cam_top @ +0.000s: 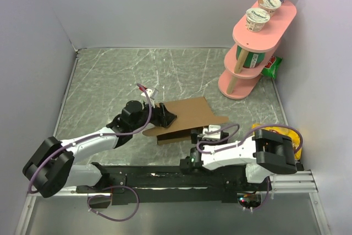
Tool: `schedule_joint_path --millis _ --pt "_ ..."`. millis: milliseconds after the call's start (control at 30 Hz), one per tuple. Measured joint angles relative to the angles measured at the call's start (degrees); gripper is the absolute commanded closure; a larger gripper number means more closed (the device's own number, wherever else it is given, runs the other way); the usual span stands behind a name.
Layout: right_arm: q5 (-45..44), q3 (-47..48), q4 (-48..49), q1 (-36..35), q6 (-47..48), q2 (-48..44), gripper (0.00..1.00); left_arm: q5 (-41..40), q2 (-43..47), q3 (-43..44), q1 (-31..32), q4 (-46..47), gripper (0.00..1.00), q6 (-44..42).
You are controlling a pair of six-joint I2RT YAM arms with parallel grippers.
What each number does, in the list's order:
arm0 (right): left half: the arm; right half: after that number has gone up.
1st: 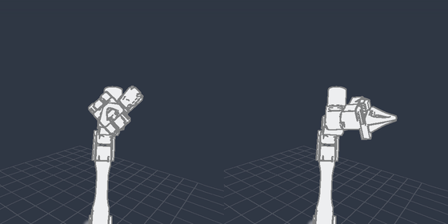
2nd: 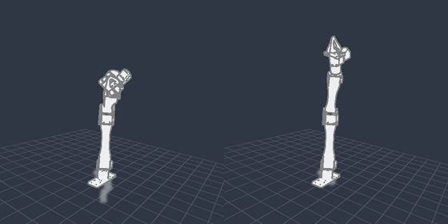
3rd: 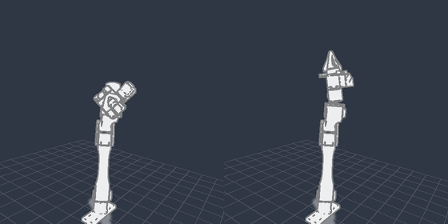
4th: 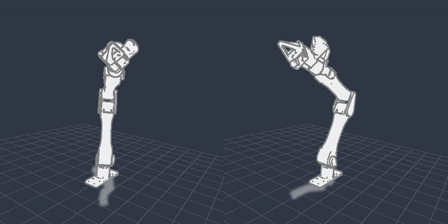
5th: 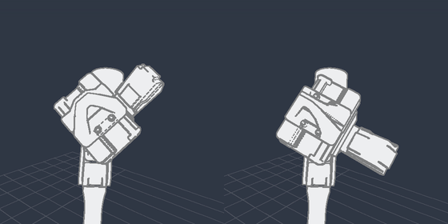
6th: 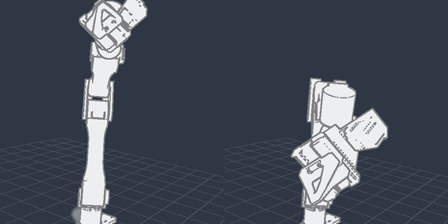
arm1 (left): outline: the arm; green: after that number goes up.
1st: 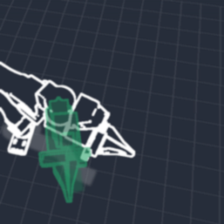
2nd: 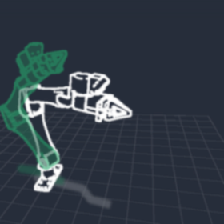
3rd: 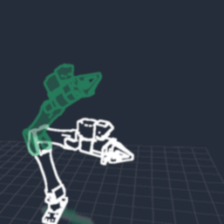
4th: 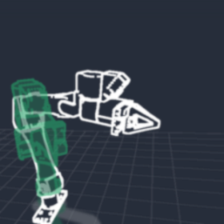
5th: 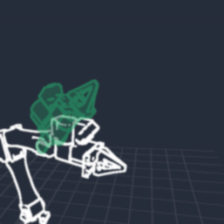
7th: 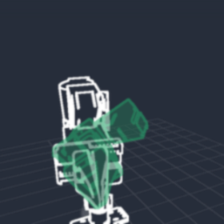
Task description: Fold the paper box
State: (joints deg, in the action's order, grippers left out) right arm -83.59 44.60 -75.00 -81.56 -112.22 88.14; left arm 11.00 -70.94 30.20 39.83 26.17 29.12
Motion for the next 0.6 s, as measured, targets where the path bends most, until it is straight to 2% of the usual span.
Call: schedule_joint_path --millis 200,367,500,600 --pt "-0.2 -1.9 -0.2 -11.5 -0.6 -4.8 0.0 -2.3 -3.5 0.0 0.0 1.9 0.22 -1.4" --pt "-0.3 -4.6 -0.2 -21.1 -0.8 -15.8 0.0 -3.6 -4.3 0.0 0.0 2.5 0.21 -3.0" --pt "1.5 -4.5 -0.7 -24.2 1.9 -29.6 0.0 -3.5 -4.9 0.0 0.0 3.3 0.21 -4.2" --pt "4.2 -1.7 -1.0 -23.7 11.5 -36.8 0.0 -3.6 -5.4 -0.1 0.1 3.7 0.21 -5.4"
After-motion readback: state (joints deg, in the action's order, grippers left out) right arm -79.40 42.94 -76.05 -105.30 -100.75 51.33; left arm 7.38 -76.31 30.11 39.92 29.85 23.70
